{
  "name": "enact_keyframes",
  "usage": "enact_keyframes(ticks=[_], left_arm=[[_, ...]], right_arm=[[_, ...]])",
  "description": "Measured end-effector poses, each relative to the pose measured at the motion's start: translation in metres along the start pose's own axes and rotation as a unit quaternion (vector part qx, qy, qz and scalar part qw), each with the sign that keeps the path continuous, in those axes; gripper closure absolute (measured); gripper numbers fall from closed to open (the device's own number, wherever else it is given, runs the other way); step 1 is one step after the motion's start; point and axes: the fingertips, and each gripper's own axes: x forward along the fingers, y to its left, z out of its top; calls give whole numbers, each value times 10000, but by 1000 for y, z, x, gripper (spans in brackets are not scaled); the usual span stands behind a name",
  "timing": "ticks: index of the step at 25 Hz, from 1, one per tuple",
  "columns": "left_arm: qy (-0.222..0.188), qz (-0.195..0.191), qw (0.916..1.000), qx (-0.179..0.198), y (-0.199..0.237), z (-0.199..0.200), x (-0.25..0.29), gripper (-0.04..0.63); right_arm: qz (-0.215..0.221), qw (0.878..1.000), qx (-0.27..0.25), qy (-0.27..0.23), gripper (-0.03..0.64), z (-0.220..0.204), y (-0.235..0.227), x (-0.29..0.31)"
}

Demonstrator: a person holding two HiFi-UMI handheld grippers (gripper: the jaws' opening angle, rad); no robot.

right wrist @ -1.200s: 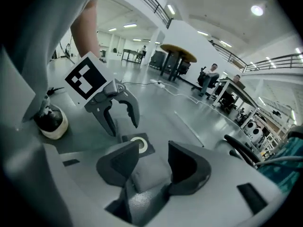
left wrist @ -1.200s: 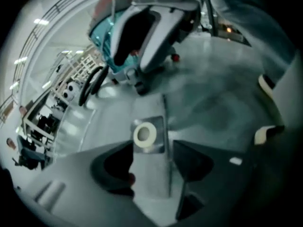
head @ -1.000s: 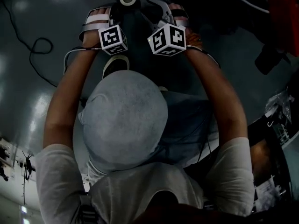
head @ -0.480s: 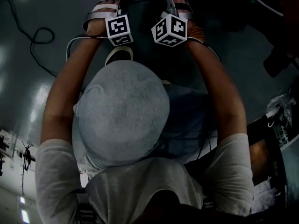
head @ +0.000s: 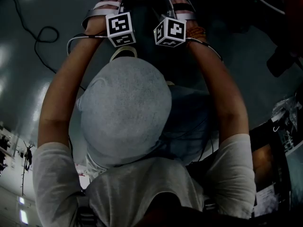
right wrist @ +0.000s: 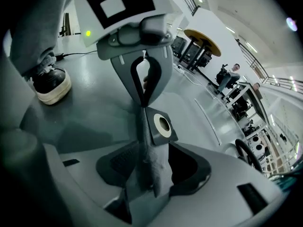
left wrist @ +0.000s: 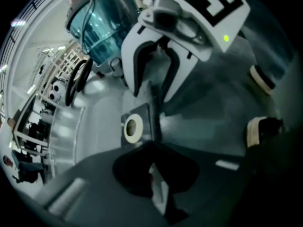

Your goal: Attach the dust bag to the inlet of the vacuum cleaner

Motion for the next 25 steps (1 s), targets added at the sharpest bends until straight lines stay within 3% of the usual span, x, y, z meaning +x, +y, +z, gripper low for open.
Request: enact_keyframes(ticks=[7, 9, 12, 13, 16, 18, 23, 25], left_arm=[[-198, -464, 9978, -432, 8, 8, -16, 591], [-233, -478, 9972, -524, 12, 7, -18, 591], [-250, -407, 9974, -535, 14, 8, -19, 575], [-254, -368, 9977, -512, 14, 9, -19, 544], [-221, -205, 9989, -371, 13, 10, -20, 356], [-164, -45, 9995, -279, 14, 9, -20, 317], [75, 539, 9982, -266, 34, 3, -14, 316], [75, 662, 9974, -257, 41, 5, -17, 392]], right_arm=[[-134, 9988, -424, 215, 445, 2, -6, 21], [-232, 9983, -468, 272, 508, 3, -12, 20], [-306, 9981, -440, 318, 535, 4, -18, 17], [-318, 9981, -411, 330, 538, 4, -21, 16], [-345, 9985, -288, 326, 554, 7, -28, 16], [-344, 9988, -198, 303, 560, 9, -33, 15], [-257, 9993, -148, 227, 567, 16, -33, 9], [-199, 9994, -149, 222, 568, 16, -29, 5]])
